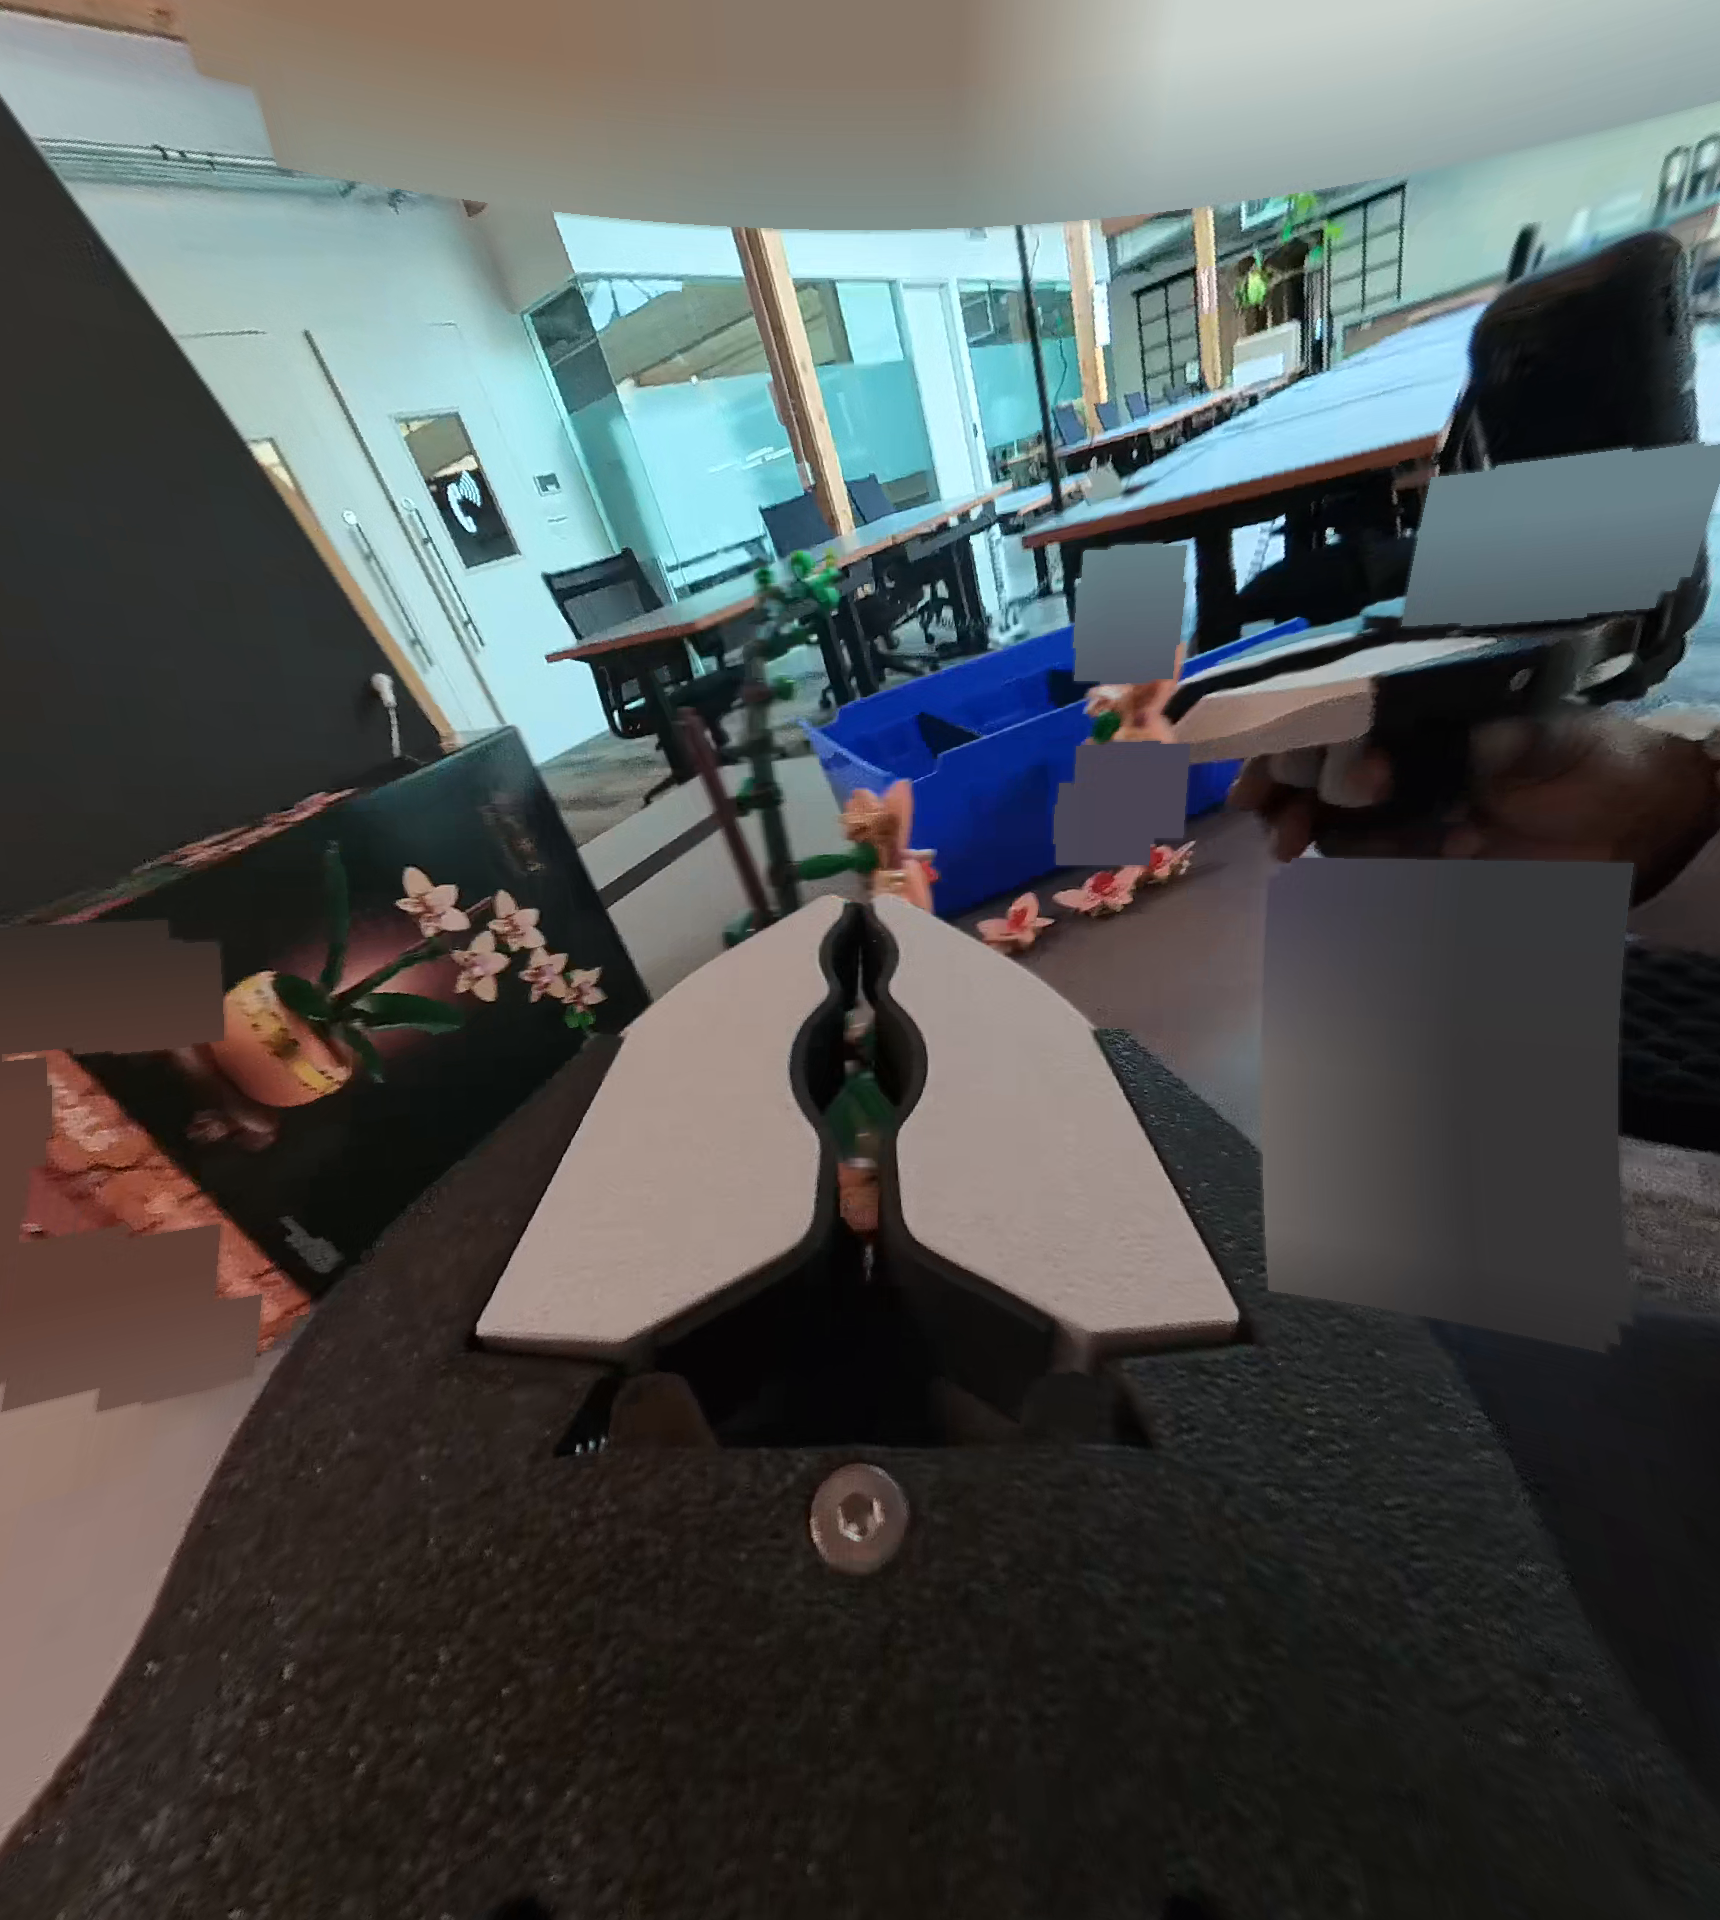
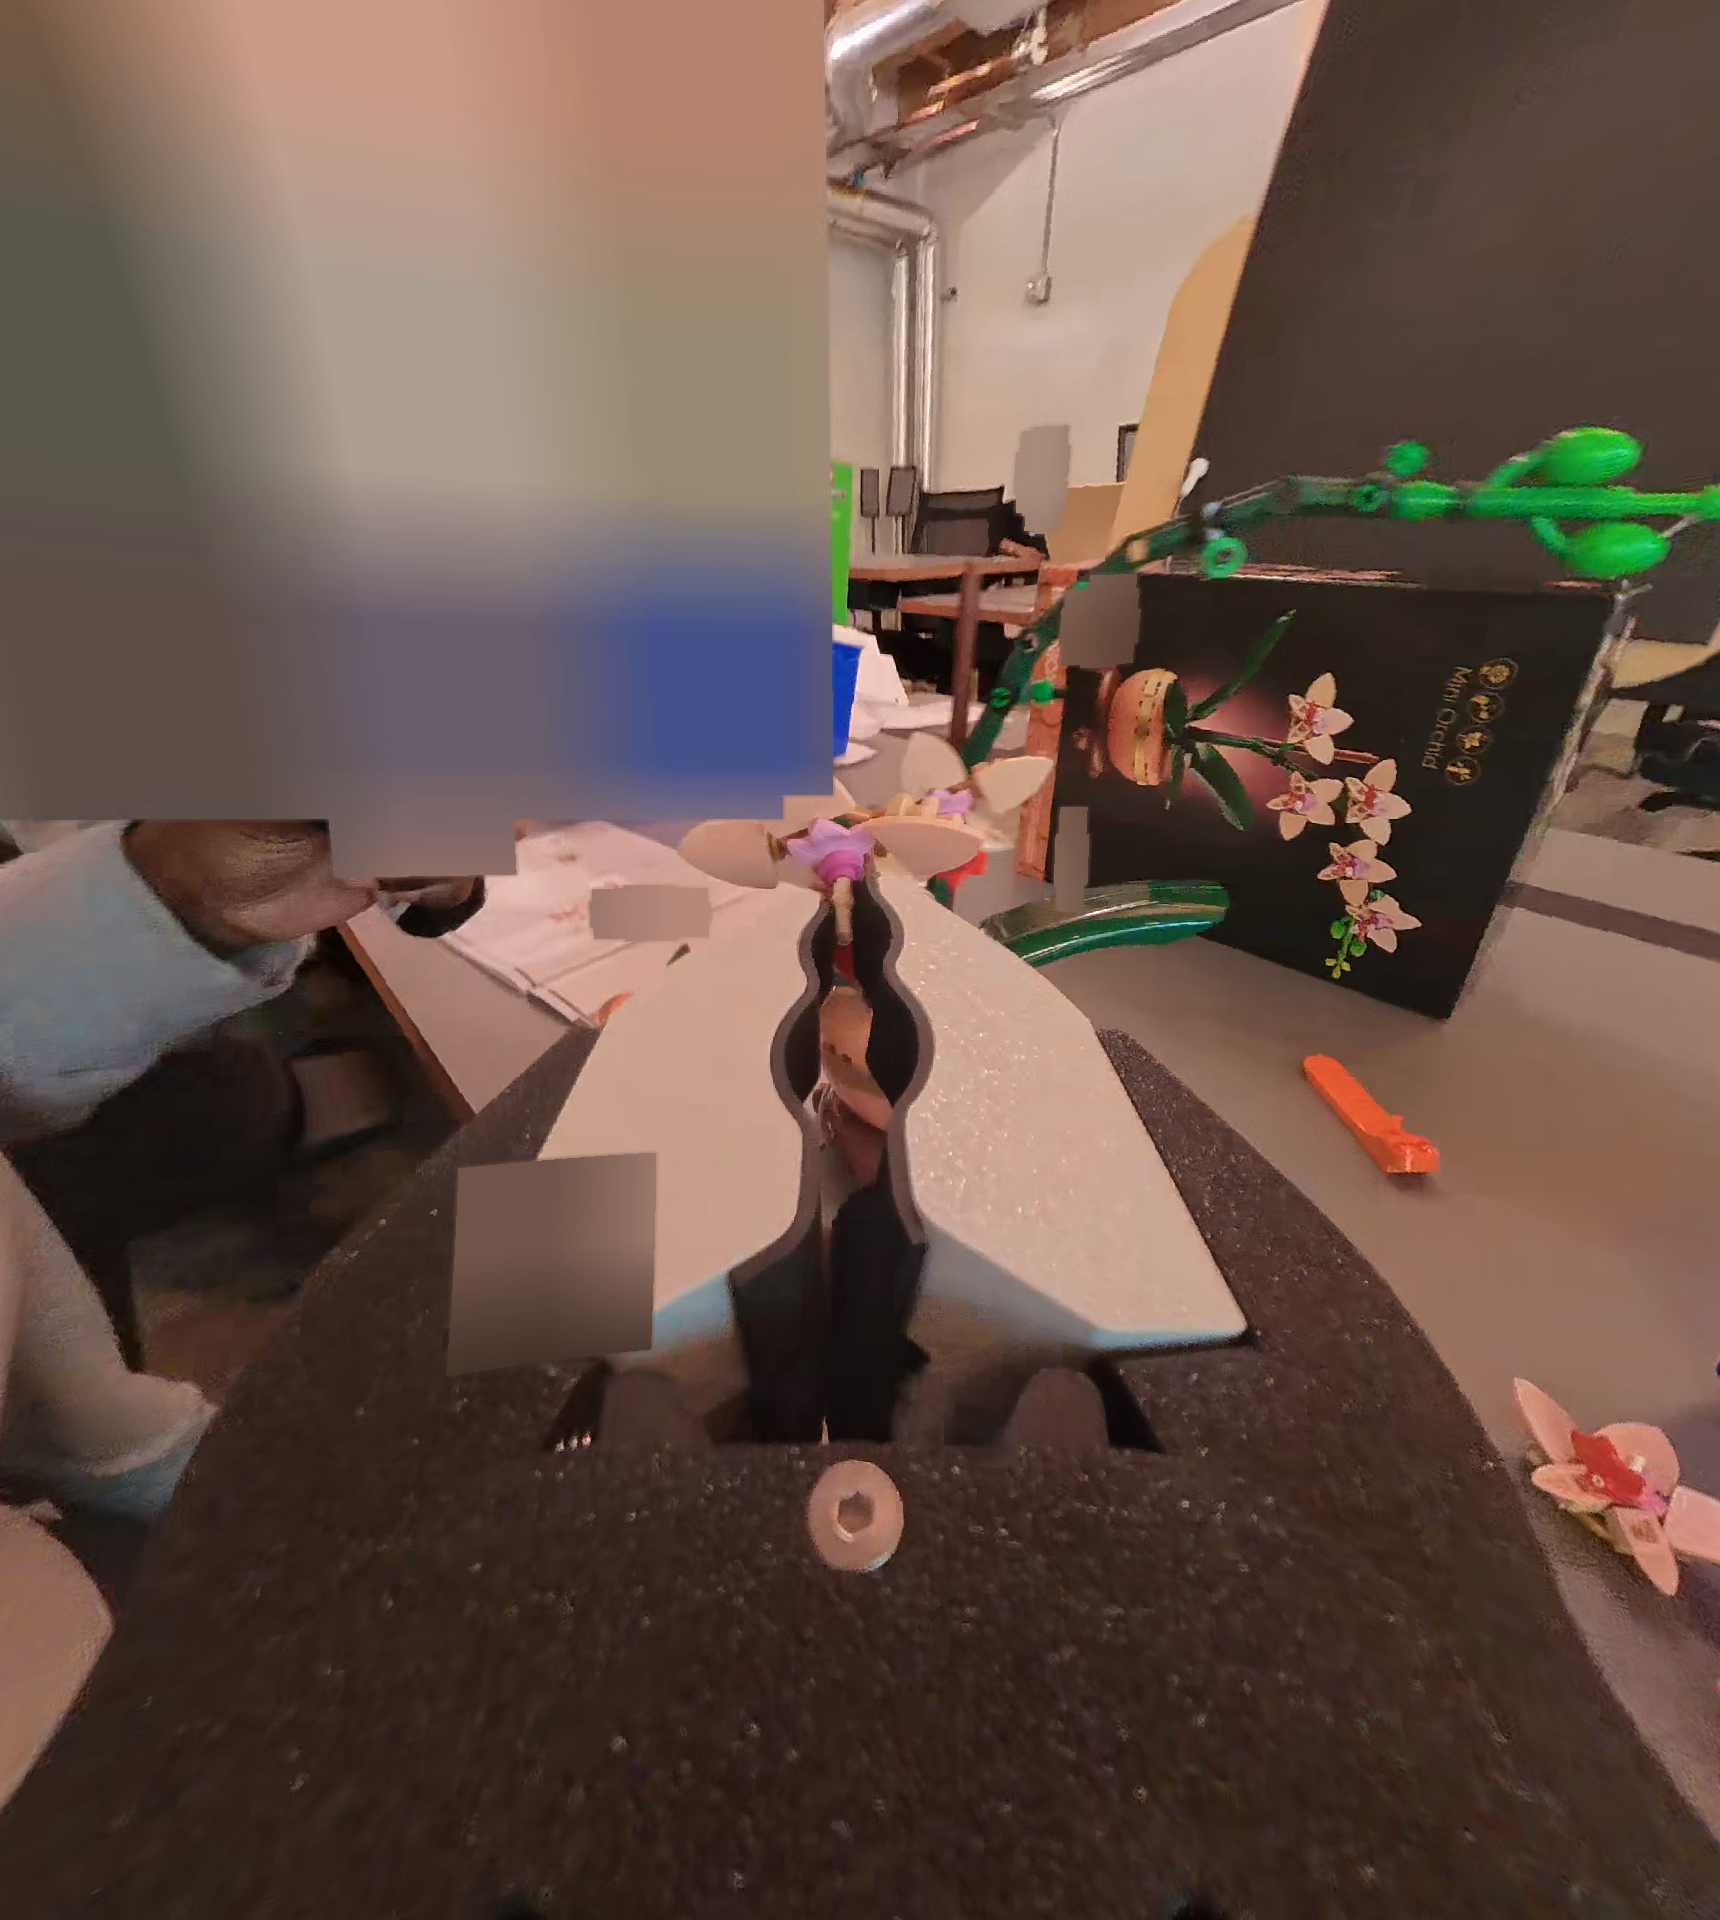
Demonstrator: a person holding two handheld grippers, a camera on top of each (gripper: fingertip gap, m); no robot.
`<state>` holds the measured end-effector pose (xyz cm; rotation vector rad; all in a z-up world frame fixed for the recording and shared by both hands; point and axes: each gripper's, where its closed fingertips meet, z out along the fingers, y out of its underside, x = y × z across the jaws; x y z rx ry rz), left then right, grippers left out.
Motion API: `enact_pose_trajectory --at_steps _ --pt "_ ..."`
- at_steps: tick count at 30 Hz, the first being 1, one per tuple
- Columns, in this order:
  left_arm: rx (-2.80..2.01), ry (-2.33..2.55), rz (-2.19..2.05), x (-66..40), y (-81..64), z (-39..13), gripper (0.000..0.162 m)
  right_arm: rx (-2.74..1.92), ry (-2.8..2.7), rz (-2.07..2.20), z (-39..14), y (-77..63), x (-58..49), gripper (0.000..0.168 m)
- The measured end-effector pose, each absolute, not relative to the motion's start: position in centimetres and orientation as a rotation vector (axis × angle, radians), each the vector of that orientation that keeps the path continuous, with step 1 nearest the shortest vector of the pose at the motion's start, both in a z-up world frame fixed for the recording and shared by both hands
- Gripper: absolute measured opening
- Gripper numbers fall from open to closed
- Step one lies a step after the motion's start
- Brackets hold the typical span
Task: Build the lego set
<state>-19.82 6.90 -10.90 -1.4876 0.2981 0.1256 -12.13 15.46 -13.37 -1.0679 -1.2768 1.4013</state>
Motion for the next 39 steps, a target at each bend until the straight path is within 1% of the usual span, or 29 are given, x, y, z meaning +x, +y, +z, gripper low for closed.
enact_pose_trajectory --at_steps 5,10,14,21,29,36,39 --pt "-1.558 0.404 0.178 -23.6 8.2 -7.4 0.000 -1.084 -1.226 1.517 -12.7 17.2 -11.9 0.003" --pt "-1.732 0.658 -0.003 -22.9 12.4 -5.3 0.017 -1.054 -1.282 1.640 -12.5 18.2 -13.5 0.003" --pt "-1.897 0.924 -0.096 -21.8 15.6 -6.4 0.027 -1.076 -1.317 1.736 -11.4 18.7 -15.2 0.004" --pt "-2.067 1.079 -0.472 -21.1 18.8 -8.4 0.020 -1.132 -1.409 1.608 -10.6 19.4 -16.8 0.003" --pt "-2.109 1.091 -0.896 -21.1 19.2 -9.4 0.023 -1.100 -1.469 1.323 -10.0 20.5 -17.9 0.003" --pt "-2.121 1.121 -1.050 -20.4 18.8 -10.3 0.011 -1.013 -1.575 1.103 -10.0 20.6 -18.5 0.003" --pt "-2.107 1.134 -1.069 -20.3 18.8 -10.4 0.010 -0.955 -1.633 0.999 -9.9 20.5 -18.5 0.003"
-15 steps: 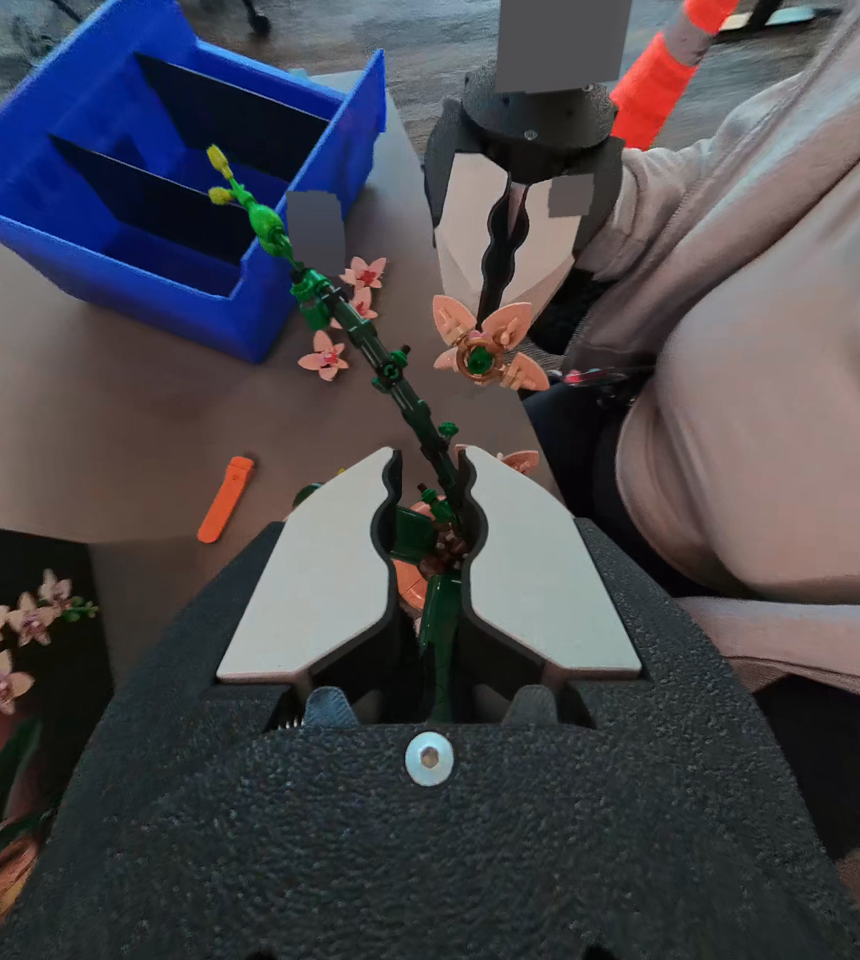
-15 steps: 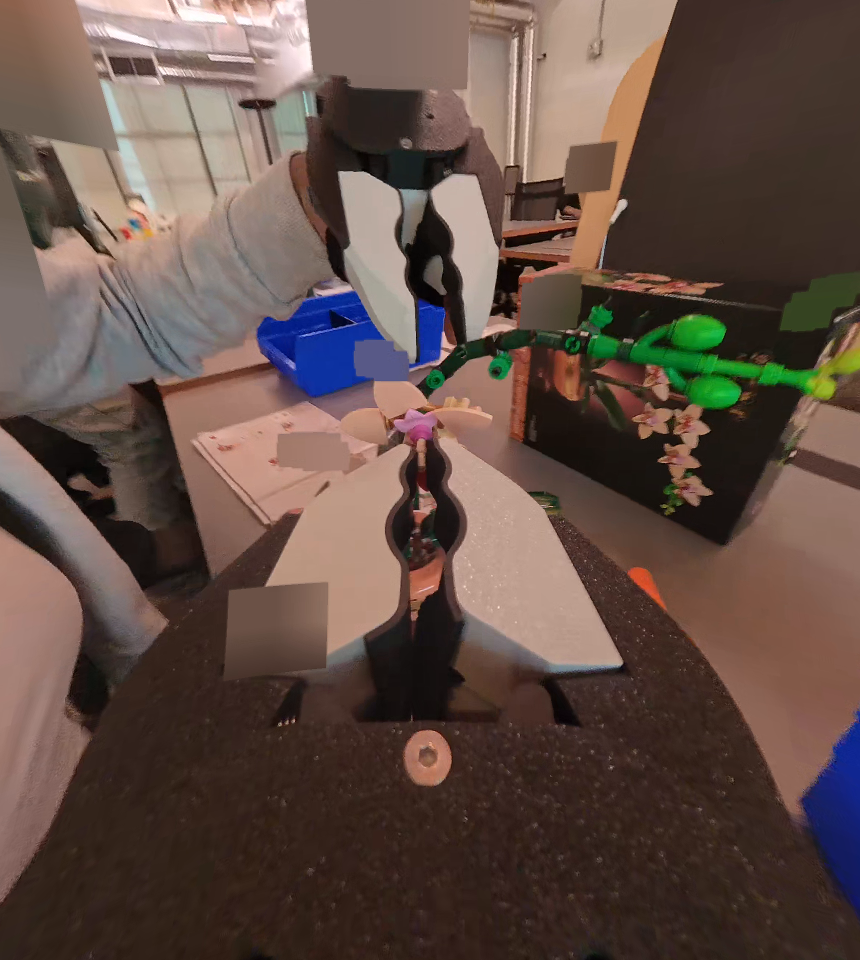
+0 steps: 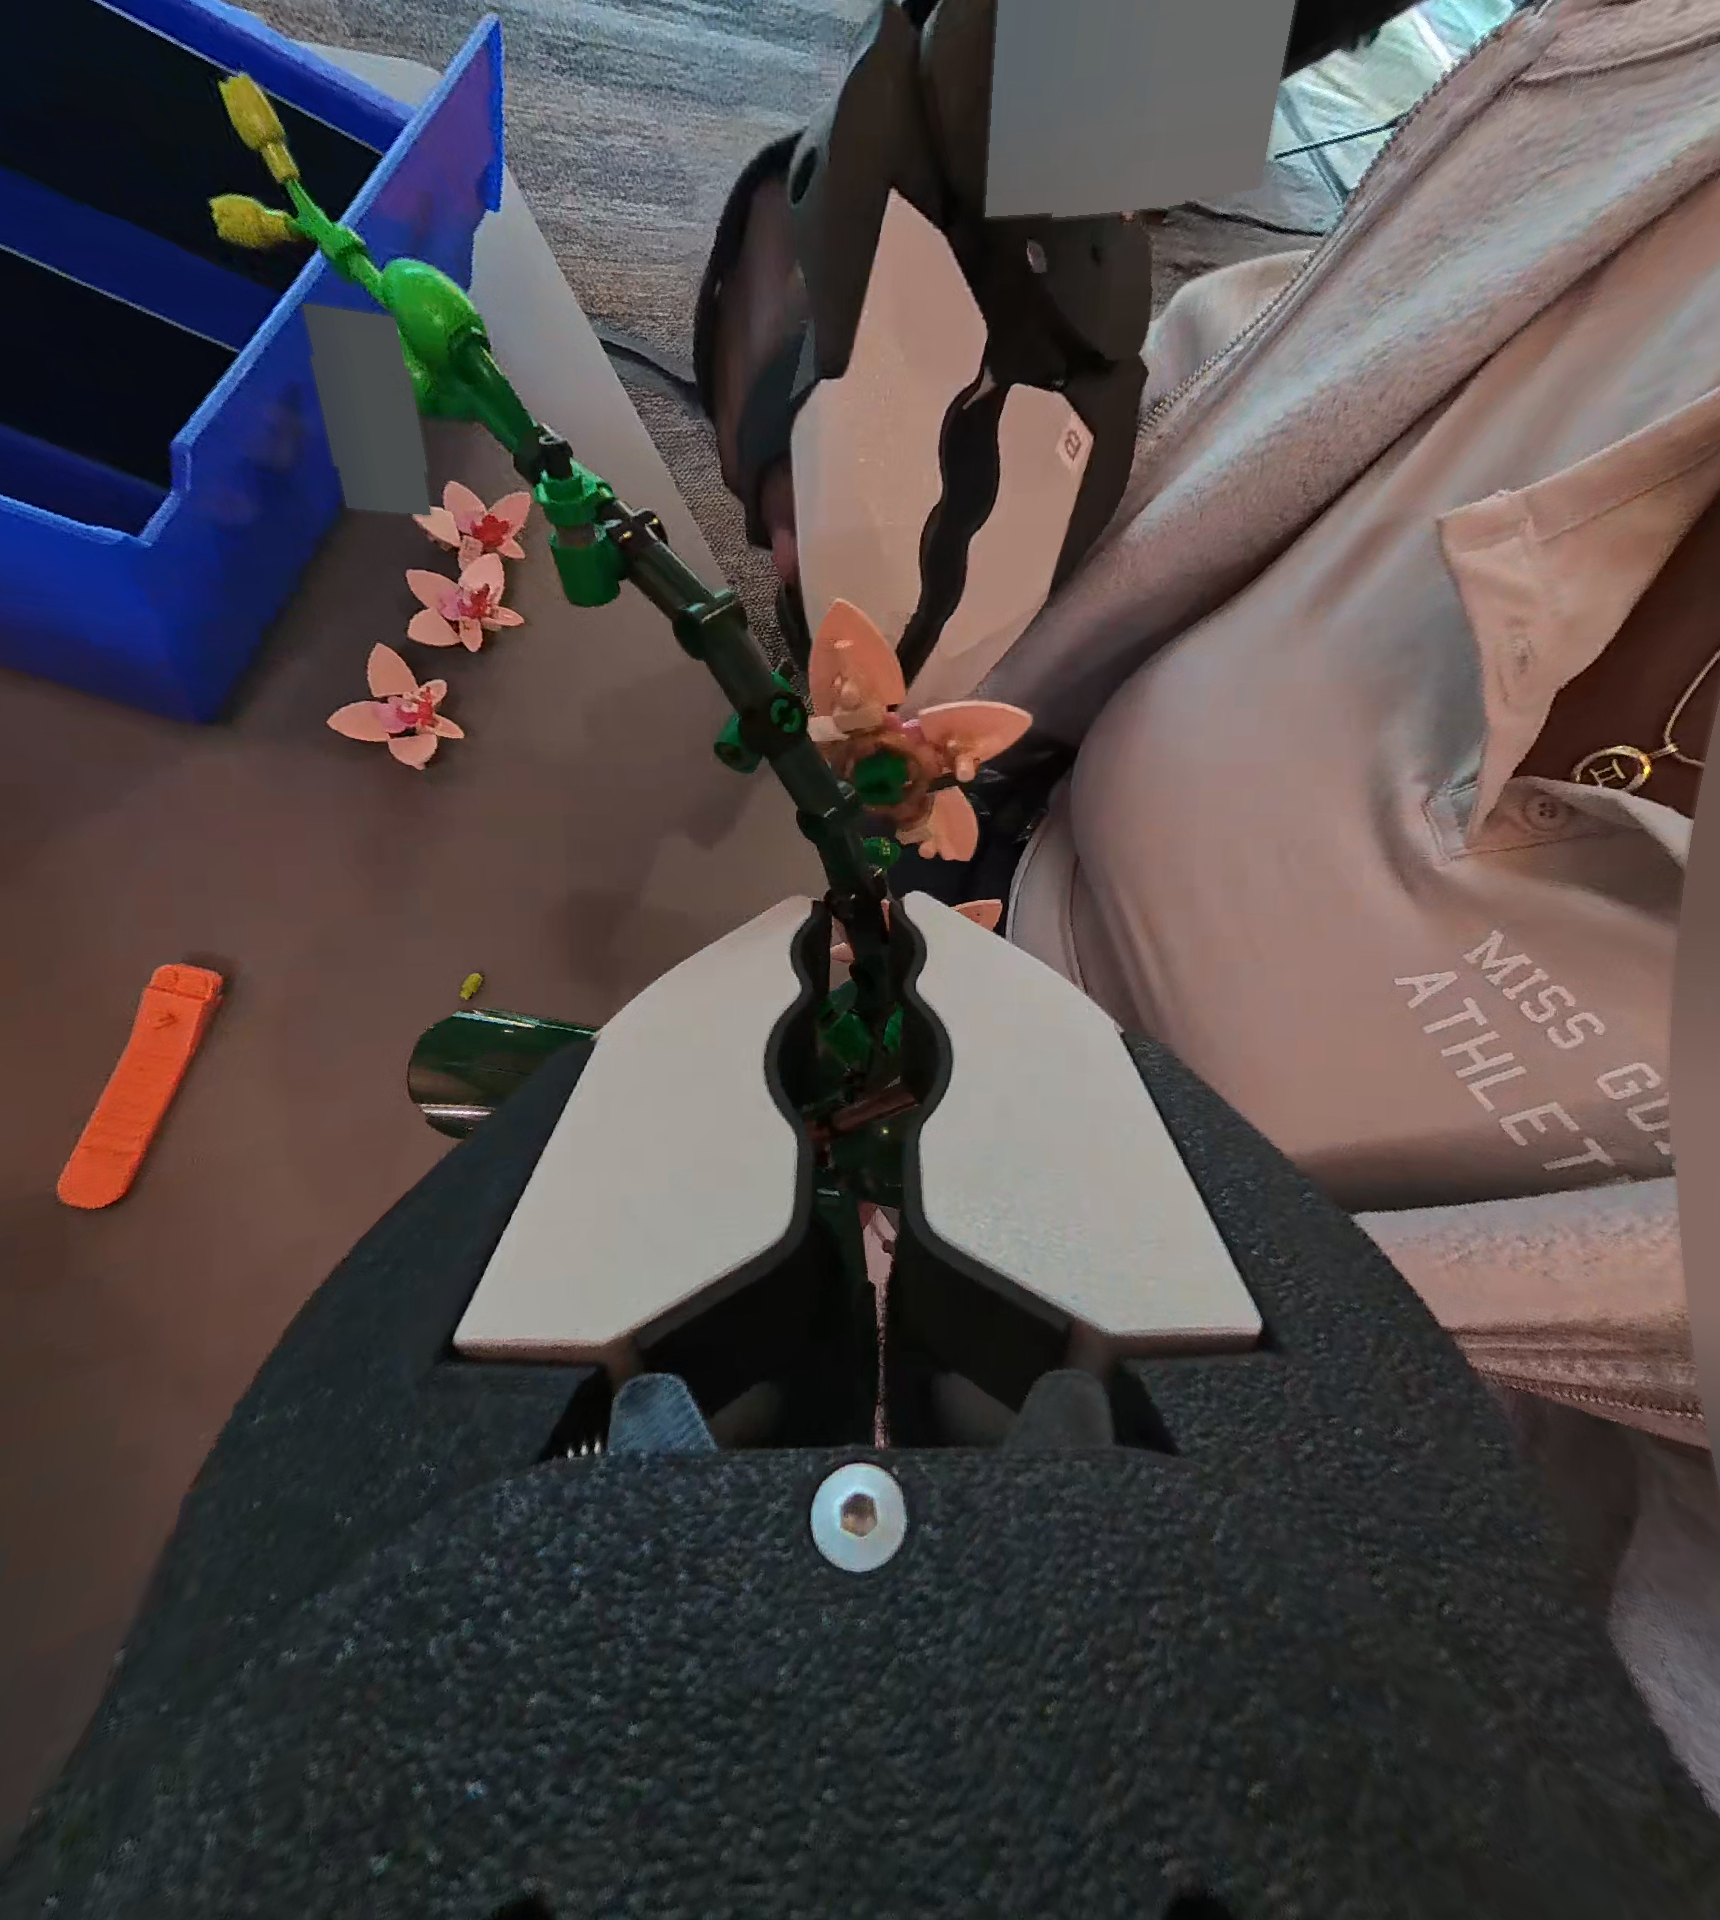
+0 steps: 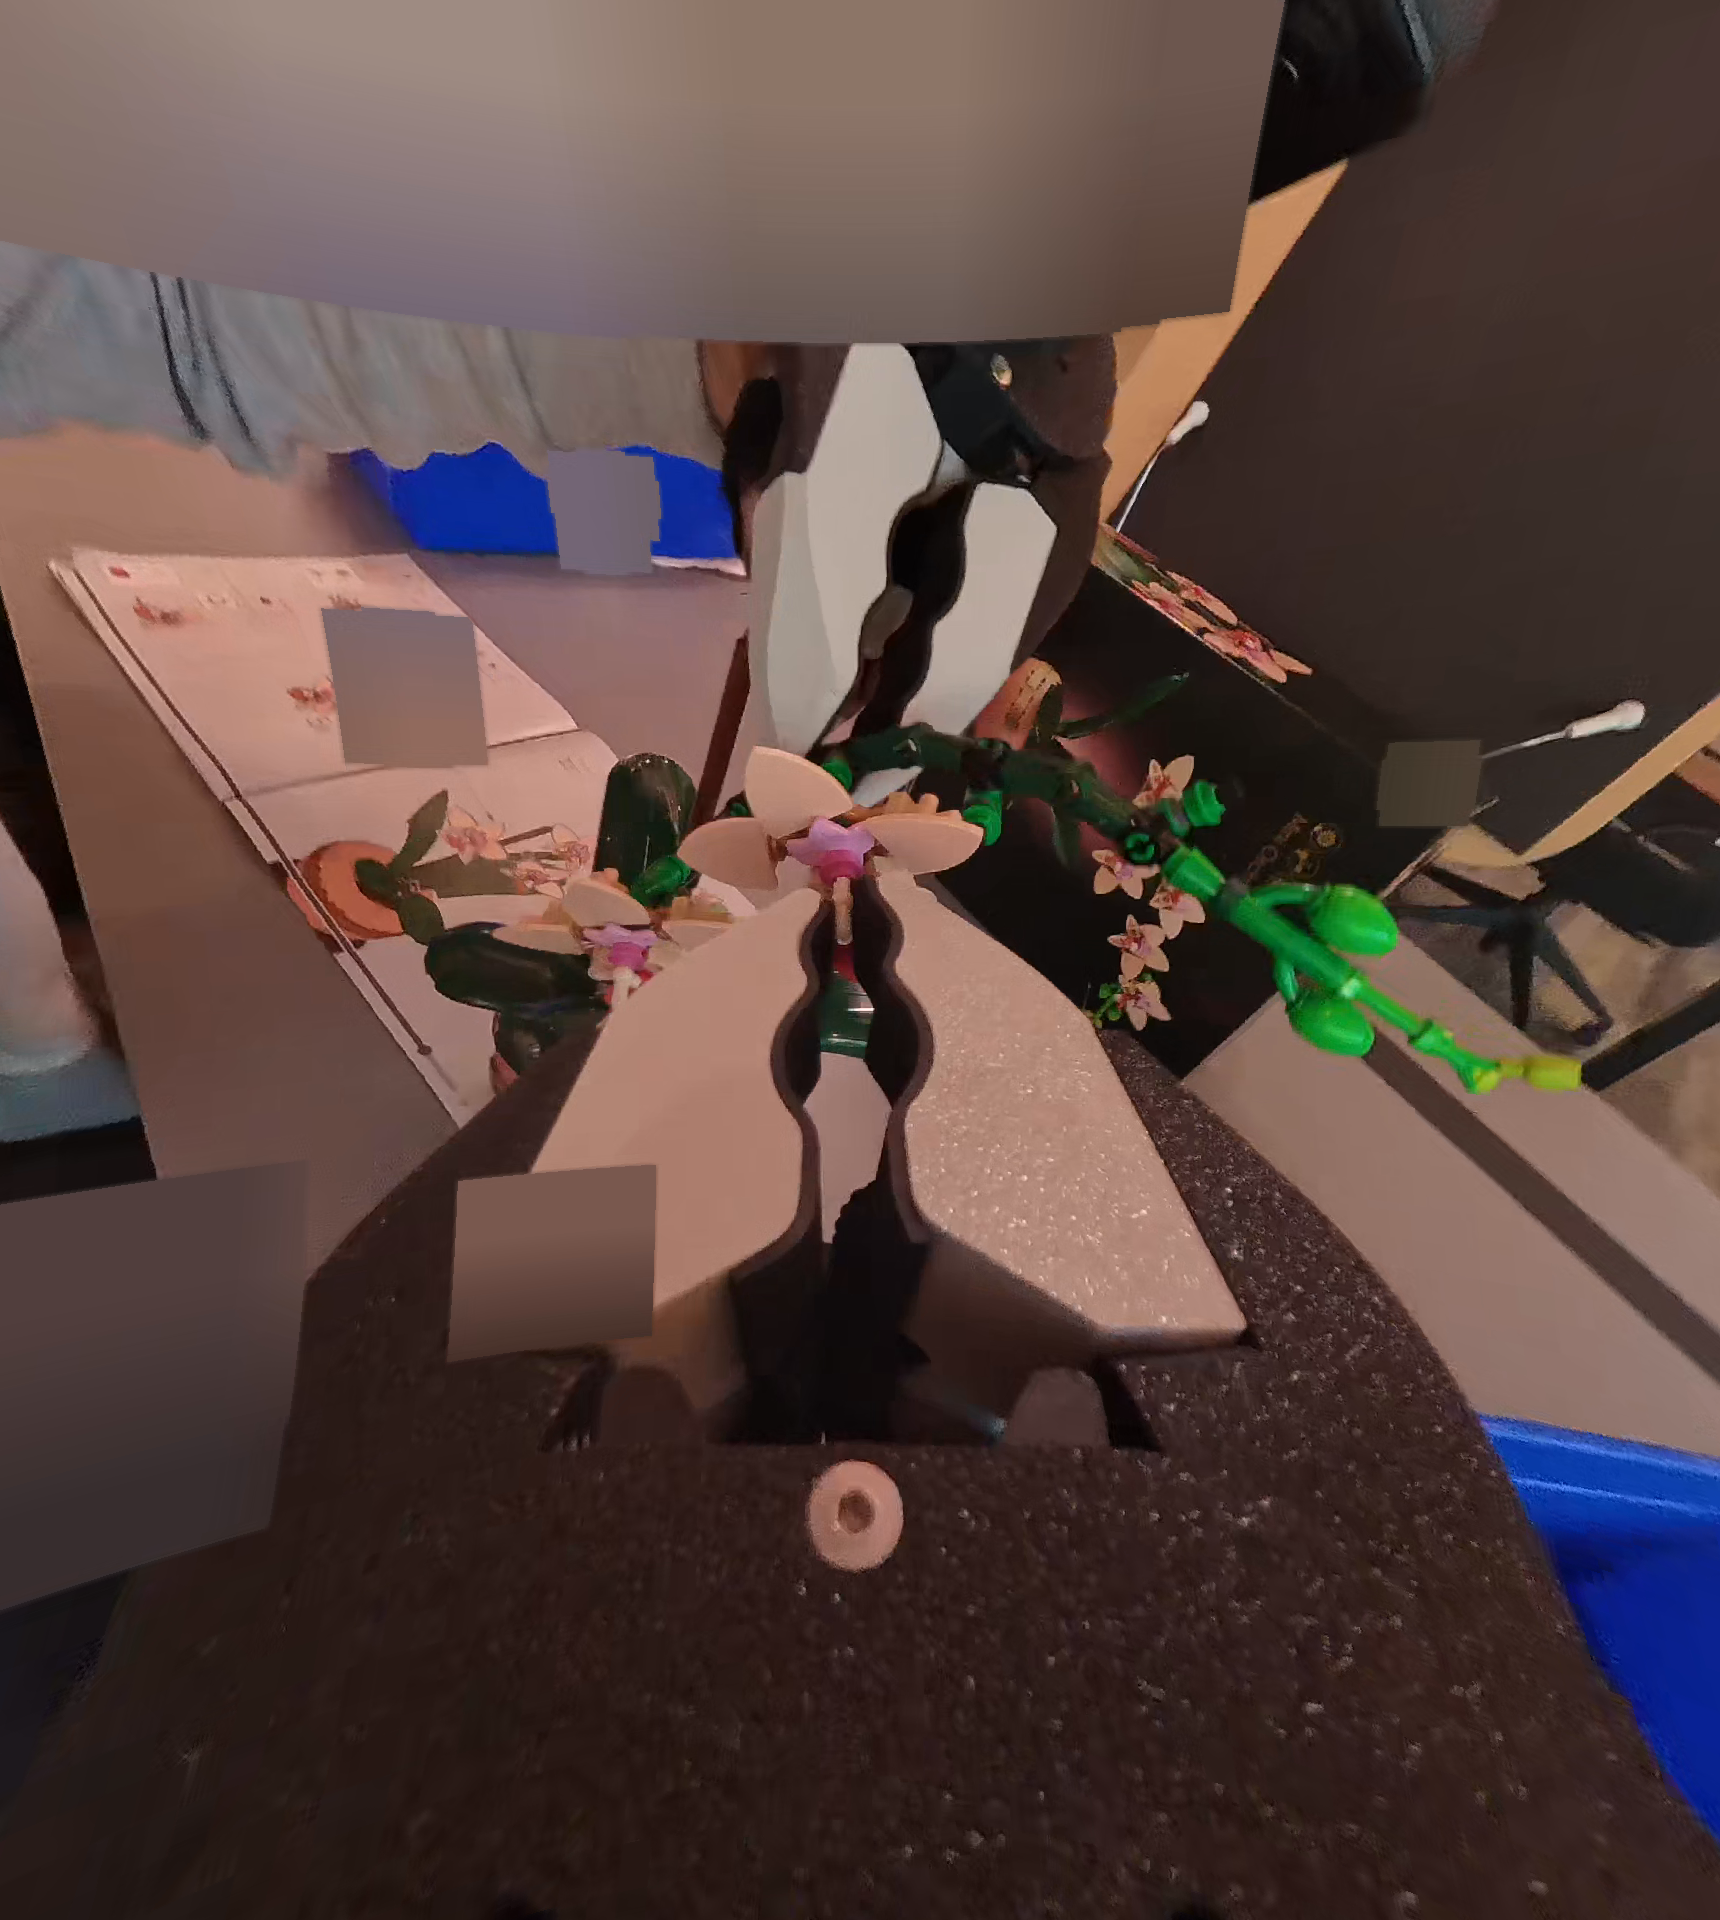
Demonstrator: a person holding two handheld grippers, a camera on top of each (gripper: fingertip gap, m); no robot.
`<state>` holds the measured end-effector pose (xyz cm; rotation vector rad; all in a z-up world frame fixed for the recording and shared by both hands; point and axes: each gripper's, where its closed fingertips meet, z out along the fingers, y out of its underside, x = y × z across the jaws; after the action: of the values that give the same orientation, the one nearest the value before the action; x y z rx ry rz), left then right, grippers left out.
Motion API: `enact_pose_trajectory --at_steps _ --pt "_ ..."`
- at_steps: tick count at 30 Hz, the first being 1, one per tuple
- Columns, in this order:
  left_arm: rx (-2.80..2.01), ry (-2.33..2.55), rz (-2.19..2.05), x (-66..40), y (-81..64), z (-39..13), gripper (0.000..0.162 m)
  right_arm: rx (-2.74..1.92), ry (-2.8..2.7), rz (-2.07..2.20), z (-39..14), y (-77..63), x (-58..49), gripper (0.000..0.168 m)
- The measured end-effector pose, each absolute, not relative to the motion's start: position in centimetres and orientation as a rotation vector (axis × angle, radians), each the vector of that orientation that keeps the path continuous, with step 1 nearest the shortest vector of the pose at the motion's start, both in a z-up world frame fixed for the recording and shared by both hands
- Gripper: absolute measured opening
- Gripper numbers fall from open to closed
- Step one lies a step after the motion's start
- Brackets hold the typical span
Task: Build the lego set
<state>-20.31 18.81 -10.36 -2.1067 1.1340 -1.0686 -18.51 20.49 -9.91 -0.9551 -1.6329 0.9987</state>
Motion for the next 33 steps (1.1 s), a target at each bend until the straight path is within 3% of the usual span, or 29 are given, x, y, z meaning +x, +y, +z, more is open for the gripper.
enact_pose_trajectory --at_steps 33 --pt "-2.094 1.147 -1.043 -20.4 18.5 -10.3 0.009 -0.691 -1.811 0.682 -9.3 20.1 -20.0 0.003"
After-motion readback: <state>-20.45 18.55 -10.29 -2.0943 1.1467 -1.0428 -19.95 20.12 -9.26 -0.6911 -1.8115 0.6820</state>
